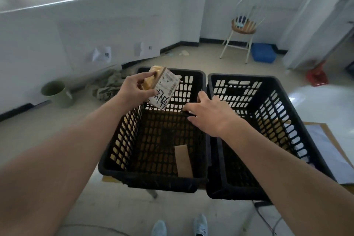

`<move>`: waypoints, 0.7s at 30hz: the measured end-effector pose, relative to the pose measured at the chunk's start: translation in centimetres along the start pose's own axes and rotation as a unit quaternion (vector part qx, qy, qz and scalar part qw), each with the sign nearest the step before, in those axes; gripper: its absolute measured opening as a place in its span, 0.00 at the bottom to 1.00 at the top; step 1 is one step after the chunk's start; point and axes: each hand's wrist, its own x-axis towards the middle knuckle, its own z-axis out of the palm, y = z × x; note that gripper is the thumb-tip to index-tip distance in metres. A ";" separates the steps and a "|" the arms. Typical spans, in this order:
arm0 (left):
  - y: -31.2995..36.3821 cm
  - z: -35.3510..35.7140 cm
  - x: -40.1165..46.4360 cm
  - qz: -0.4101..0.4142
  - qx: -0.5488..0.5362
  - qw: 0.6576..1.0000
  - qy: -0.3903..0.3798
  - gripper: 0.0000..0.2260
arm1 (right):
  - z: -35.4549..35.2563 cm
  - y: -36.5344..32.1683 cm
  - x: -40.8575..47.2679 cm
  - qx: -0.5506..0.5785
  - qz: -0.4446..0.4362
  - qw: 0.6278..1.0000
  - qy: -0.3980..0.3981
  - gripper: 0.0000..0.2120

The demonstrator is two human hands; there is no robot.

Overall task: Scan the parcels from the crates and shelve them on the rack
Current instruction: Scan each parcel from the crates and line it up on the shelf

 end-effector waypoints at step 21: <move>5.9 -4.6 -2.9 0.000 -0.147 0.988 -0.043 0.38 | -3.5 -5.4 3.5 0.466 0.127 0.832 0.273 0.20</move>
